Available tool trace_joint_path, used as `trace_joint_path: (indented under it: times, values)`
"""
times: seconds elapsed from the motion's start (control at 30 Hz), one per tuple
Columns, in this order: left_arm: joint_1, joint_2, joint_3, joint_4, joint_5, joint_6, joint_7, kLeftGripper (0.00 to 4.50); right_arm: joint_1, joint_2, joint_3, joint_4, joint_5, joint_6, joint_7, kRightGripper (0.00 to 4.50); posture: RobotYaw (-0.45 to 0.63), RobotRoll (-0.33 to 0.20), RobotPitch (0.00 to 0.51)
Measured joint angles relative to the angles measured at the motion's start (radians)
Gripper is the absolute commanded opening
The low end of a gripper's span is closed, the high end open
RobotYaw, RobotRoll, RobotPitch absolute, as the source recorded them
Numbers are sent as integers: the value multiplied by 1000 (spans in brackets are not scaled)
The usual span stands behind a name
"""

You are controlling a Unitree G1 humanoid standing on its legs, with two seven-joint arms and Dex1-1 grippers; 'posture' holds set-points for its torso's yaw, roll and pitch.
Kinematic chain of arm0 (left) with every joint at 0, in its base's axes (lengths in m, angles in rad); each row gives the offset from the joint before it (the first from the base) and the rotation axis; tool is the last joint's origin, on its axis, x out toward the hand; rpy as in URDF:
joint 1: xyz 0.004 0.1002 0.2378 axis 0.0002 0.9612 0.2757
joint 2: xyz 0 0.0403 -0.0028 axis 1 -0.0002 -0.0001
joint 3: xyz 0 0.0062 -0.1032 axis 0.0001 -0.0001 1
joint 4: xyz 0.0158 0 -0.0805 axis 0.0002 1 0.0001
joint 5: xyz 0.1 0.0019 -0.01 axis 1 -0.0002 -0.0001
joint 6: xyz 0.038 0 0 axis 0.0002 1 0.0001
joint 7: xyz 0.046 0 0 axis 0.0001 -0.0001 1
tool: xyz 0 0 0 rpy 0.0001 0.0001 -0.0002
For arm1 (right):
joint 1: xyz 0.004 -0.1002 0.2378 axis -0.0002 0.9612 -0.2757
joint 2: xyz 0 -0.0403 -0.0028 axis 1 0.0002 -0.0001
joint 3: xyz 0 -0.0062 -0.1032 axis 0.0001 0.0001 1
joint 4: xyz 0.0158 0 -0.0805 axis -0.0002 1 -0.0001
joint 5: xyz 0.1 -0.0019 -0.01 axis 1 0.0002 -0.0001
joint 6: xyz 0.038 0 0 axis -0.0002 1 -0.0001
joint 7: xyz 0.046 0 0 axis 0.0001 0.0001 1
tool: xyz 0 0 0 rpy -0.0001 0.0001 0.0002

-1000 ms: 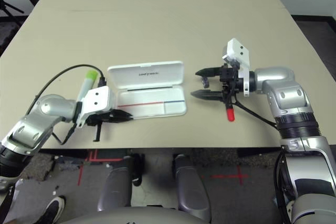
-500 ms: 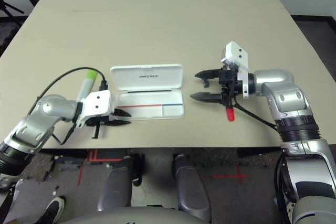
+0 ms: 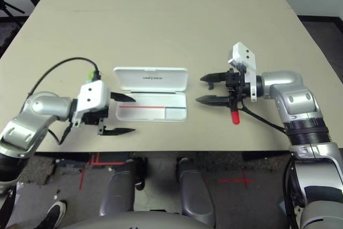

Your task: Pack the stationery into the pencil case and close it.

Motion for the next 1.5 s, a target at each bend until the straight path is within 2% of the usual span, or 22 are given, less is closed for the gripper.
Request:
trace_joint_path:
  times: [0.1,0.23,0.33,0.5,0.73,0.87,1.1,1.5]
  values:
    - [0,19,21,-10,-23,24,1,4490,13,14,-49,-38,30,22,-54,4500,16,0,216]
    - [-2,21,51,-13,-38,38,11,4490,29,79,-113,-118,72,80,-198,4500,-6,0,224]
    - [-3,22,53,-12,-39,39,11,4490,12,185,-161,-165,75,170,-444,4500,-23,0,227]
    - [-8,20,52,0,-39,39,11,4490,5,268,-191,-255,-4,373,-832,4500,-55,0,232]
    - [-38,-3,33,11,-37,25,11,4490,10,313,-201,-438,-53,613,-1103,4500,-76,0,234]
    - [-46,-11,14,25,-35,15,11,4490,41,330,-220,-548,-76,714,-1192,4500,-87,0,232]
    - [-53,-24,-2,46,-31,-4,11,4490,186,355,-249,-704,-78,875,-1252,4500,-101,0,236]
    - [-67,-25,-4,54,-28,-19,11,4490,279,414,-252,-748,-100,909,-1280,4500,-85,0,233]
